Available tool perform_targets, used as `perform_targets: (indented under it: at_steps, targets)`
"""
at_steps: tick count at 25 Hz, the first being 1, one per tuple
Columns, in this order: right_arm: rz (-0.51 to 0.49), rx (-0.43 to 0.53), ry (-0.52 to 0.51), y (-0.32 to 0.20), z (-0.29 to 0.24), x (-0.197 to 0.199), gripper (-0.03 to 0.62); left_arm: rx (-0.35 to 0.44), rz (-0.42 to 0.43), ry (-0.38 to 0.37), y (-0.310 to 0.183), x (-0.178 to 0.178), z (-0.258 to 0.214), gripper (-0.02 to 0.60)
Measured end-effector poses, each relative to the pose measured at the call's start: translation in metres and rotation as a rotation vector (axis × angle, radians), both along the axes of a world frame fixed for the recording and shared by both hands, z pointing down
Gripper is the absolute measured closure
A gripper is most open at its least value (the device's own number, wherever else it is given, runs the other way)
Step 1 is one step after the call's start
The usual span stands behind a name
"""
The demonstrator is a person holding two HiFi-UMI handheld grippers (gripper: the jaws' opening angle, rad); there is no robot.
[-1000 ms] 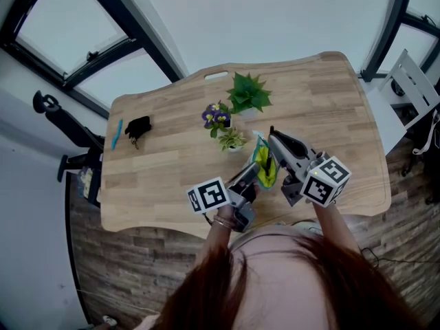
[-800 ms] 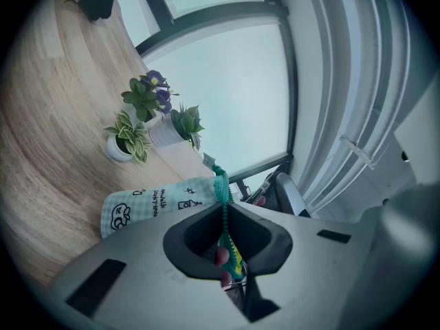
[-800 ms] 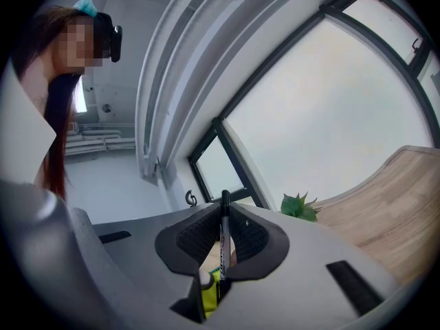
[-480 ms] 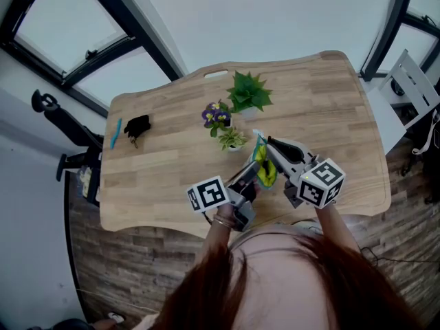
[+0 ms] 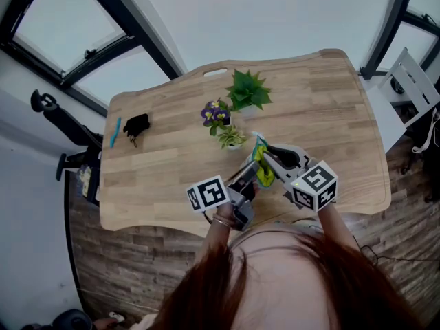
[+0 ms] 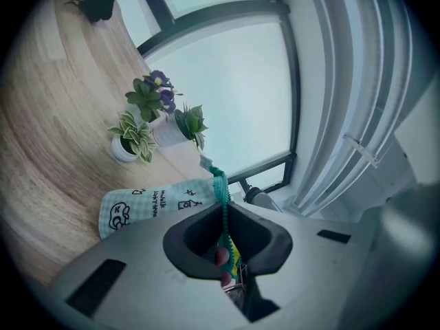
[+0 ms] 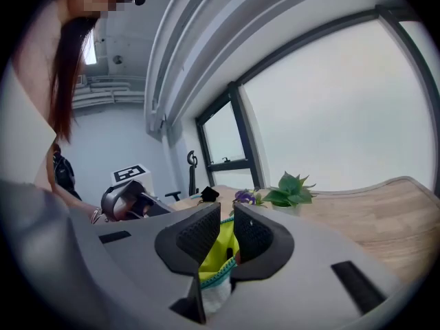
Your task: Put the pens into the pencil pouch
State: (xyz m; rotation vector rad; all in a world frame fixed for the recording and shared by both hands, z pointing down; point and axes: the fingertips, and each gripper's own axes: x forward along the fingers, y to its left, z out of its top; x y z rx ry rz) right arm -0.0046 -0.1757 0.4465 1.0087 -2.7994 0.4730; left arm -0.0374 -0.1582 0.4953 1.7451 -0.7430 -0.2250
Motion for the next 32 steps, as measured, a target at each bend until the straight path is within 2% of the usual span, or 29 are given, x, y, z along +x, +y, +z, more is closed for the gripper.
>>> perform_targets:
  at_steps: [4, 11, 16, 26, 32]
  targets:
    - [0.0, -0.012, -0.011, 0.001, -0.001, 0.001, 0.556, -0.003, -0.006, -0.001, 0.0, -0.001, 0.001, 0.565]
    - [0.053, 0.032, -0.026, -0.006, -0.019, 0.02, 0.556, 0.002, -0.023, -0.013, -0.001, -0.006, 0.002, 0.565]
    - [0.07, 0.063, 0.027, -0.009, -0.019, 0.033, 0.559, 0.003, -0.032, -0.021, -0.001, -0.01, 0.002, 0.565]
    - [0.079, 0.056, 0.096, -0.014, -0.005, 0.048, 0.583, 0.003, -0.053, -0.022, 0.003, -0.016, 0.002, 0.565]
    - [0.05, 0.059, 0.227, -0.016, 0.018, 0.051, 0.583, 0.006, -0.051, -0.018, 0.007, -0.018, 0.001, 0.565]
